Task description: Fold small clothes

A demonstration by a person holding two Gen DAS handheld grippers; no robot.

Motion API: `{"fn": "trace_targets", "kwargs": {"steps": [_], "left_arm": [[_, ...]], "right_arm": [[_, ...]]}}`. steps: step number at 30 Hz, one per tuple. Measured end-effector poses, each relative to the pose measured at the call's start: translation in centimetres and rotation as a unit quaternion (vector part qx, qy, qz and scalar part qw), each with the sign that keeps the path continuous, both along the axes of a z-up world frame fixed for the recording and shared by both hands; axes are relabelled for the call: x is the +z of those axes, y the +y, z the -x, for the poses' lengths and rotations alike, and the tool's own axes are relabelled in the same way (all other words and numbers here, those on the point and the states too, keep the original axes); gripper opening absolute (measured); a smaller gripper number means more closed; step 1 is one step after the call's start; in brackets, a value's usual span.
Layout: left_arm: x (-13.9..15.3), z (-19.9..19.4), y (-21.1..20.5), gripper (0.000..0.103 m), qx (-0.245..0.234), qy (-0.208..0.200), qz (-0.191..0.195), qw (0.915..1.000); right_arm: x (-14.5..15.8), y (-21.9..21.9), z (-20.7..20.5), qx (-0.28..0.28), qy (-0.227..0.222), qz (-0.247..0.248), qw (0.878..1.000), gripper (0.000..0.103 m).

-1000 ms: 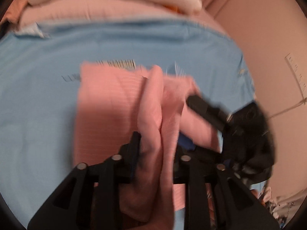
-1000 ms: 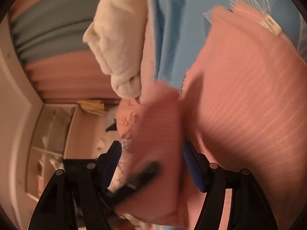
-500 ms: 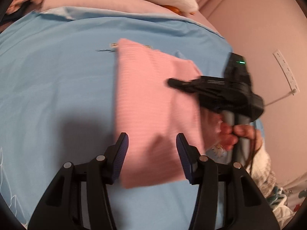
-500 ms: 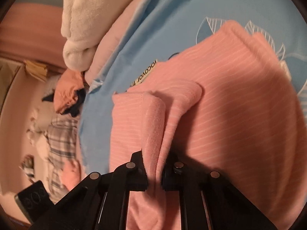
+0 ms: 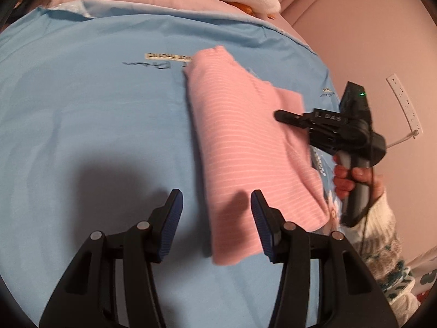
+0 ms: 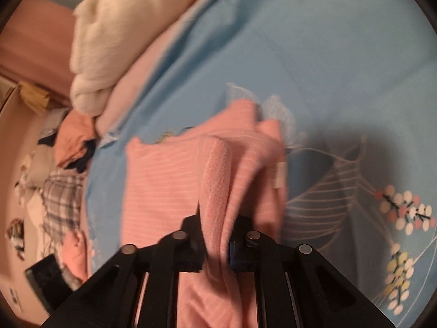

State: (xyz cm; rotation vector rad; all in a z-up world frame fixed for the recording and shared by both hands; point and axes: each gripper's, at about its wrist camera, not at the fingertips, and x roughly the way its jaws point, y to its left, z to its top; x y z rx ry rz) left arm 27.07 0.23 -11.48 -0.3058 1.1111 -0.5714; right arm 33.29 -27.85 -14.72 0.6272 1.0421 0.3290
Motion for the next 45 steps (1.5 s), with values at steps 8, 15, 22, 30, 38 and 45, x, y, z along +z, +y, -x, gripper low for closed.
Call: {"fn": "trace_targets", "kwargs": {"steps": [8, 15, 22, 30, 38, 45], "left_arm": [[-0.2, -0.1, -2.6, 0.055, -0.015, -0.006, -0.004, 0.9999], [0.1, -0.4, -2.2, 0.055, -0.011, -0.010, 0.005, 0.9999], [0.0, -1.2, -3.4, 0.055, -0.015, -0.015, 0.005, 0.9998], [1.1, -0.8, -4.4, 0.055, -0.034, -0.046, 0.002, 0.9984], [-0.1, 0.1, -6.8, 0.023, -0.063, -0.054, -0.016, 0.9964], [-3.1, 0.0, -6.0, 0.006, -0.057, -0.016, -0.023, 0.9980]], "right_arm": [[1.8, 0.6, -0.3, 0.024, -0.041, 0.030, 0.998, 0.011], [2.9, 1.4, -1.1, 0.038, -0.052, 0.054, 0.996, 0.010], [1.7, 1.5, -3.3, 0.039, -0.032, 0.070, 0.996, 0.010], [5.7, 0.9, 2.5, 0.027, -0.123, 0.142, 0.982, 0.019], [4.2, 4.4, 8.1, 0.151, -0.113, 0.130, 0.973, 0.018], [0.8, 0.5, 8.2, 0.087, -0.069, 0.111, 0.988, 0.000]]}}
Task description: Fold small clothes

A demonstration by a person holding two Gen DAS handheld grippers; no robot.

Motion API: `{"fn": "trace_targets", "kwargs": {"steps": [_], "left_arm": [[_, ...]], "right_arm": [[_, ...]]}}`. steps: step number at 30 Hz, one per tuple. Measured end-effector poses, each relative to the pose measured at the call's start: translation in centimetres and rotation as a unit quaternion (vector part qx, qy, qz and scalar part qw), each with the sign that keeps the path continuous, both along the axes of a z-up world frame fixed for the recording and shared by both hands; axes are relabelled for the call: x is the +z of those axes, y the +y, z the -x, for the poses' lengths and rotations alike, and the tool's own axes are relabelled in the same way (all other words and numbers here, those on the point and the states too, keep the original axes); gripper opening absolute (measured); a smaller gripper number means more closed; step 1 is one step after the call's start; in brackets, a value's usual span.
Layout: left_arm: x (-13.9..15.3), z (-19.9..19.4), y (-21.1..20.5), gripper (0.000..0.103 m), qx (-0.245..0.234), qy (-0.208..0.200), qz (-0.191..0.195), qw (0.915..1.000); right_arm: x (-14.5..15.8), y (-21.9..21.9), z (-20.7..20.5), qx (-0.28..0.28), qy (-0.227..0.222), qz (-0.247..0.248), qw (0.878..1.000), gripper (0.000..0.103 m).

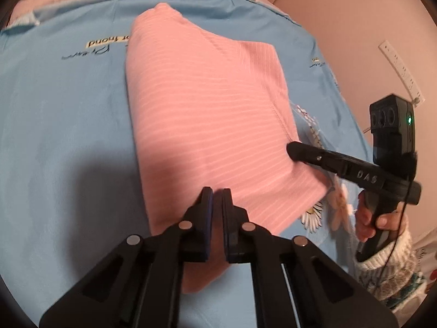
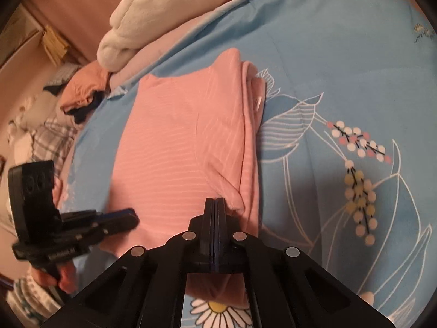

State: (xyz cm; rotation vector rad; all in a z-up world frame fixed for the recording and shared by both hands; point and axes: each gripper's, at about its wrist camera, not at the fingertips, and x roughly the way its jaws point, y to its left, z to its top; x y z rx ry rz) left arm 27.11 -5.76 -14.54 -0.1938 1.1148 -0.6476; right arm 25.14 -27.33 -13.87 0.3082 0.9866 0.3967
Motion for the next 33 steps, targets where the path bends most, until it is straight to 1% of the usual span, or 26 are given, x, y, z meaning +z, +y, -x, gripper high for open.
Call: {"fn": "trace_targets", "kwargs": {"steps": [2, 3, 4, 5, 6, 7, 8, 10, 11, 12, 13, 14, 15, 16, 17, 18, 19, 20, 21, 22, 24, 26, 27, 30, 31, 33], "left_arm": [[0.5, 0.7, 0.6, 0.009, -0.002, -0.005, -0.003, 1.0000], [0.7, 1.3, 0.9, 0.012, -0.003, -0.005, 0.001, 1.0000], [0.7, 1.6, 1.0, 0.021, -0.005, -0.006, 0.006, 1.0000], [0.8, 2.3, 1.1, 0.027, -0.011, -0.010, 0.011, 0.9998], [0.8, 2.8, 1.0, 0.029, -0.015, -0.014, 0.009, 0.9998], [0.6, 3.1, 0.8, 0.029, -0.018, -0.018, 0.005, 0.9997], [0.2, 3.4, 0.3, 0.029, -0.021, -0.025, -0.006, 0.9995], [-0.2, 3.5, 0.1, 0.029, -0.015, -0.025, -0.007, 0.9995], [-0.3, 3.6, 0.0, 0.029, -0.013, -0.025, -0.006, 0.9996], [-0.1, 3.7, 0.1, 0.029, -0.011, -0.025, -0.003, 0.9996], [0.1, 3.8, 0.3, 0.029, -0.010, -0.024, 0.000, 0.9997], [0.3, 4.0, 0.7, 0.033, -0.008, -0.023, 0.006, 0.9997], [0.5, 4.1, 1.1, 0.036, -0.006, -0.022, 0.012, 0.9997], [0.6, 4.2, 1.5, 0.042, -0.004, -0.021, 0.019, 0.9996], [0.9, 4.4, 2.1, 0.053, 0.002, -0.023, 0.028, 0.9993], [1.0, 4.4, 2.4, 0.061, 0.010, -0.027, 0.025, 0.9993], [1.2, 4.2, 2.7, 0.078, 0.018, -0.032, 0.018, 0.9992], [1.3, 3.7, 3.2, 0.081, 0.032, -0.039, 0.014, 0.9987], [1.2, 3.4, 3.8, 0.081, 0.039, -0.034, 0.021, 0.9984], [1.1, 3.0, 4.1, 0.081, 0.044, -0.027, 0.027, 0.9983], [0.5, 1.3, 4.9, 0.081, 0.061, 0.001, 0.061, 0.9963], [-0.1, -0.2, 5.3, 0.080, 0.074, 0.023, 0.085, 0.9933], [-0.7, -1.3, 5.4, 0.080, 0.079, 0.042, 0.104, 0.9906], [-1.5, -3.8, 5.2, 0.079, 0.086, 0.070, 0.158, 0.9812], [-1.5, -4.2, 5.1, 0.079, 0.084, 0.073, 0.167, 0.9796], [-1.6, -5.3, 4.4, 0.079, 0.079, 0.077, 0.181, 0.9772]], "right_arm": [[0.8, 0.2, 0.5, 0.001, -0.006, 0.012, 1.000, 0.000], [1.3, 0.3, 0.9, 0.002, -0.012, 0.008, 1.000, 0.000], [1.9, 0.5, 1.6, 0.007, -0.024, 0.001, 1.000, 0.000], [2.0, 1.0, 2.2, 0.016, -0.035, -0.004, 0.999, 0.000], [2.2, 1.5, 2.9, 0.031, -0.047, -0.008, 0.998, 0.000], [2.1, 2.0, 3.6, 0.037, -0.049, -0.006, 0.998, 0.000], [1.6, 2.5, 4.0, 0.044, -0.043, 0.002, 0.998, 0.000], [-0.7, 2.9, 3.9, 0.040, -0.010, 0.047, 0.998, 0.000], [-1.9, 2.7, 3.7, 0.034, 0.004, 0.047, 0.998, 0.000], [-2.2, 2.3, 3.8, 0.025, 0.002, 0.024, 0.999, 0.000], [-2.0, 1.9, 3.9, 0.020, 0.003, 0.008, 1.000, 0.000], [-1.8, 1.6, 4.1, 0.019, 0.004, -0.001, 1.000, 0.000], [-1.7, 1.2, 4.4, 0.021, 0.005, -0.006, 1.000, 0.004], [-1.6, 1.0, 4.7, 0.023, 0.006, -0.012, 1.000, 0.014], [-1.4, 0.5, 5.2, 0.028, 0.009, -0.036, 0.999, 0.022], [-1.4, 0.0, 5.5, 0.029, 0.009, -0.058, 0.998, 0.039], [-1.2, -0.6, 5.7, 0.028, 0.005, -0.080, 0.996, 0.053], [-1.1, -1.0, 5.8, 0.020, 0.000, -0.089, 0.996, 0.059], [-0.9, -1.8, 6.0, 0.004, -0.009, -0.089, 0.996, 0.064], [-0.8, -2.5, 5.7, -0.009, -0.014, -0.090, 0.996, 0.065], [-1.1, -4.1, 4.4, -0.034, -0.012, -0.110, 0.993, 0.065], [-1.8, -5.3, 3.0, -0.044, -0.004, -0.139, 0.989, 0.065], [-2.2, -5.3, 1.5, -0.049, 0.005, -0.152, 0.987, 0.065], [-3.5, -5.6, -1.4, -0.053, 0.030, -0.183, 0.981, 0.065], [-3.8, -5.5, -2.4, -0.051, 0.034, -0.191, 0.980, 0.065], [-3.8, -5.4, -2.6, -0.040, 0.037, -0.202, 0.978, 0.065]]}}
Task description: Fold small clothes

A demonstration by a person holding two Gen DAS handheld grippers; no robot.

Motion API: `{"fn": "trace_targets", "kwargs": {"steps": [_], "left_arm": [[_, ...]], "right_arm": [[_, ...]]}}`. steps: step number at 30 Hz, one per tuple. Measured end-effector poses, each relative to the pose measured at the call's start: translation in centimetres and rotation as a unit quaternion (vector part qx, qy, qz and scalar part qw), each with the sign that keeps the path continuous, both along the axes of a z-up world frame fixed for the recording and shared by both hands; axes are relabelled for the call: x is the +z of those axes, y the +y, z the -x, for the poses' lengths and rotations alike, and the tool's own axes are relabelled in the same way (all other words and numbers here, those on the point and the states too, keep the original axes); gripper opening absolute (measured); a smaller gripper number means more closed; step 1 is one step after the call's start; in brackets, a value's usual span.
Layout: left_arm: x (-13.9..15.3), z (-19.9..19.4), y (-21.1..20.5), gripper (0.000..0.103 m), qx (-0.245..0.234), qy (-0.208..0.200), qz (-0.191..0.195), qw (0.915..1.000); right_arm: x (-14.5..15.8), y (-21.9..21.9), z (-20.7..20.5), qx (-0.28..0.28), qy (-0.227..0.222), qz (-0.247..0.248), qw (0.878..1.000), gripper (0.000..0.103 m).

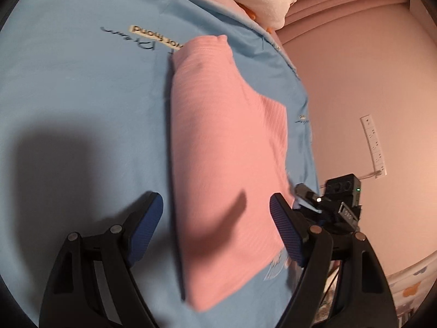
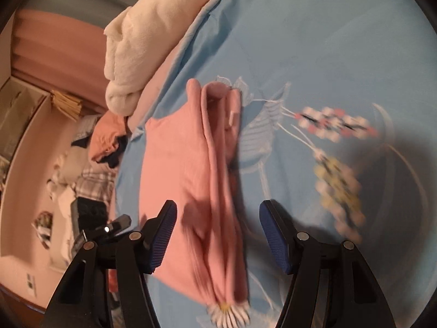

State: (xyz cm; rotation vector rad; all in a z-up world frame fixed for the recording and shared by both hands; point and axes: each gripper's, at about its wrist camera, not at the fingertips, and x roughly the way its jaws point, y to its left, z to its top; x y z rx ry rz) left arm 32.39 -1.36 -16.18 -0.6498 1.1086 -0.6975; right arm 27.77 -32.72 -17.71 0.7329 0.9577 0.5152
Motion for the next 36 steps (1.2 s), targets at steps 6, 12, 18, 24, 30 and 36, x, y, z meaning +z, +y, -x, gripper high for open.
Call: {"fn": "trace_targets", "kwargs": {"steps": [6, 12, 18, 24, 30, 36], "left_arm": [[0.0, -1.9, -2.6, 0.078, -0.016, -0.008, -0.013, 0.9998], [-0.2, -2.5, -3.0, 0.066, -0.011, -0.011, -0.037, 0.9992], [0.1, -1.8, -3.4, 0.042, -0.005, -0.026, -0.097, 0.9949], [2.4, 0.9, -3.9, 0.031, -0.009, -0.064, -0.141, 0.9879], [4.3, 4.4, -4.1, 0.031, -0.020, -0.091, -0.162, 0.9823], [6.1, 8.4, -3.8, 0.031, -0.030, -0.111, -0.174, 0.9781]], "right_arm": [[0.2, 1.4, -0.9, 0.040, -0.007, 0.007, 0.999, 0.061], [-0.5, 1.5, -1.8, 0.040, -0.006, 0.003, 0.999, 0.048], [0.3, 2.4, -0.6, 0.026, -0.032, 0.046, 0.998, 0.035], [3.2, 3.9, 2.7, 0.008, -0.089, 0.096, 0.991, 0.030], [5.9, 4.5, 6.7, 0.013, -0.119, 0.112, 0.986, 0.030], [8.1, 5.4, 10.5, 0.018, -0.142, 0.126, 0.982, 0.030]]}}
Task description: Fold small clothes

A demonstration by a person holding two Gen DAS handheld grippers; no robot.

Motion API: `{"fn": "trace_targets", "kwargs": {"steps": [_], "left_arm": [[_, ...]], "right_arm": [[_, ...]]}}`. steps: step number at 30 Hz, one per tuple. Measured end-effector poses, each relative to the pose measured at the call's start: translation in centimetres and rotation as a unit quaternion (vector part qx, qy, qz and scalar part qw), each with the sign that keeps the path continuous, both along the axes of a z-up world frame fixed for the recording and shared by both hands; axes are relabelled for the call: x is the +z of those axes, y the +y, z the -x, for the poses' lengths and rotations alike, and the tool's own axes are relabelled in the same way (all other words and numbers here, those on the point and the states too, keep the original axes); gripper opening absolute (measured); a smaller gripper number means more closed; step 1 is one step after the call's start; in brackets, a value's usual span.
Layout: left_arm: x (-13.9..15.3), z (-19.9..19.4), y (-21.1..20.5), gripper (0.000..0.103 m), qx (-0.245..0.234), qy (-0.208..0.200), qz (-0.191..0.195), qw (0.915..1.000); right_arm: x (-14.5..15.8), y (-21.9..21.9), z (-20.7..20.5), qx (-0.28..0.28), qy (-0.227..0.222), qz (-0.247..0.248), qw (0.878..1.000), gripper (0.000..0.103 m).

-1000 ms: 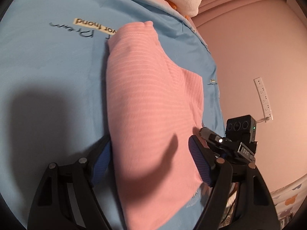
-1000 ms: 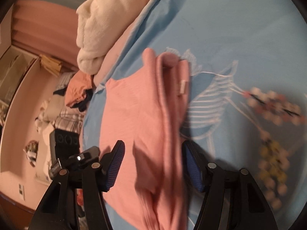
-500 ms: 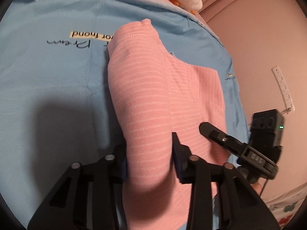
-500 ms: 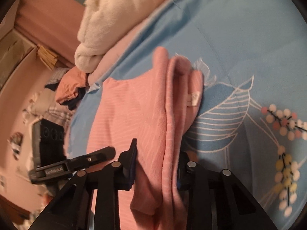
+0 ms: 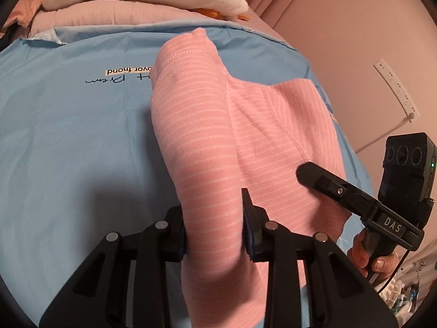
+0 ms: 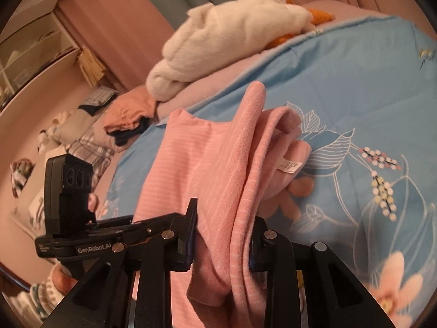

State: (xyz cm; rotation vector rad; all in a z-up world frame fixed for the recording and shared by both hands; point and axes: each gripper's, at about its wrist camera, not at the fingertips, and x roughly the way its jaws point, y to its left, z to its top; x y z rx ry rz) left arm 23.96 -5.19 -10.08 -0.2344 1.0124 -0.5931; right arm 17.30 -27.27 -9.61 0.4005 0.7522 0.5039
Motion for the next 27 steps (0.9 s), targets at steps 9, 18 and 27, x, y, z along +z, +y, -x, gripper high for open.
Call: {"fn": "trace_targets", "kwargs": {"steps": [9, 18, 27], "left_arm": [[2.1, 5.7, 0.7, 0.031, 0.005, -0.022, -0.016, 0.9996], [3.1, 11.0, 2.0, 0.031, 0.024, -0.028, -0.034, 0.9987], [4.8, 14.8, 4.2, 0.031, 0.048, -0.046, -0.040, 0.9970]], "right_arm": [[2.2, 1.6, 5.2, 0.013, -0.018, 0.011, 1.000, 0.030], [3.0, 3.8, 9.7, 0.034, -0.023, 0.023, 0.999, 0.030], [4.4, 6.0, 12.7, 0.058, -0.040, 0.029, 0.997, 0.030]]}}
